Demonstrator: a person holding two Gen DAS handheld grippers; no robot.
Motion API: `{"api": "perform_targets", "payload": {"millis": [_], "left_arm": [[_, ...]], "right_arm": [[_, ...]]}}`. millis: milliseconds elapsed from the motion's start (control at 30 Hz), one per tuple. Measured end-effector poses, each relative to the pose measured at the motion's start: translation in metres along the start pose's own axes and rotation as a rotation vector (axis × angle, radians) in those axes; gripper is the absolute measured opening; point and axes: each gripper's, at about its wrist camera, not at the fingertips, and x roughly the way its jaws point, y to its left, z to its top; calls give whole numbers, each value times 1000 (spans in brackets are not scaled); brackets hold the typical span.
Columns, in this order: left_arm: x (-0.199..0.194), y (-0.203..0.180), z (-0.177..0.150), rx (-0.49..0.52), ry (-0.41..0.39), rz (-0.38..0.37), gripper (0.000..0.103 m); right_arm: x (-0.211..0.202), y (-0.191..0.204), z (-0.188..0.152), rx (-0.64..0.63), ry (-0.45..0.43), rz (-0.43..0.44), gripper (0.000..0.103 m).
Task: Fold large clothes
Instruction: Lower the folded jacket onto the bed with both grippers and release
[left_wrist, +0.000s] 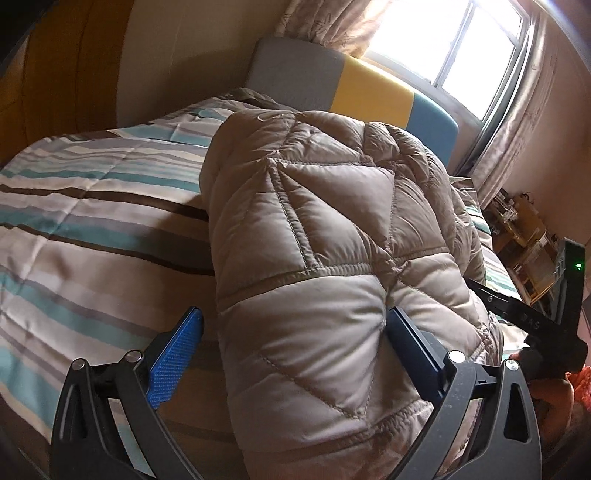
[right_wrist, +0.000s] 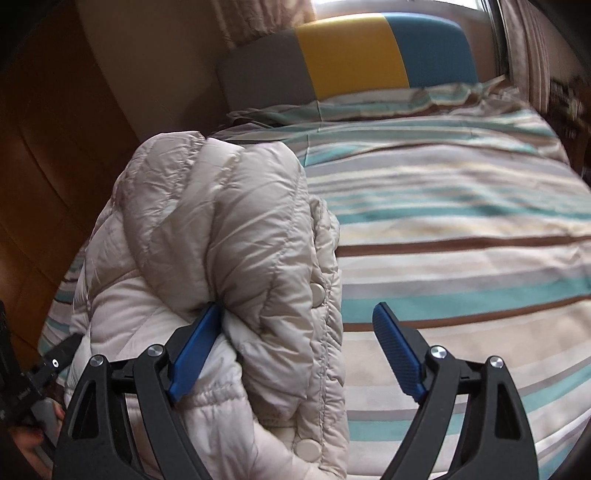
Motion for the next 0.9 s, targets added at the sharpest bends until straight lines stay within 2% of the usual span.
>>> {"api": "perform_targets", "payload": {"millis": [267,367,500,600,667,733,800,900], "left_arm": [[-15,-13,11,-4,-35,65,98],[-19,-21,23,-4,-67,99,98],[-5,-31,55,-12,-70,155,98],[14,-40,83,-22,-66,203,98],[29,-44,96,-18,-64,221,98],[47,-47,106,4,-54,270,98],[68,-48,109,31,-30,307,98],[92,-45,107,35,14,320,99]], "right_arm": [[-28,20,8,-85,-45,-58,85],[-47,29,21,-86,-126,-35,85],[-63,55,52,-113,-238,51,85],[-41,75,76,-141,-218,108,82],[-17,83,87,-151,-189,115,67],[11,85,94,-154,-146,90,56],[38,80,97,-152,-103,74,54],[74,63,93,-113,-51,46,54]]}}
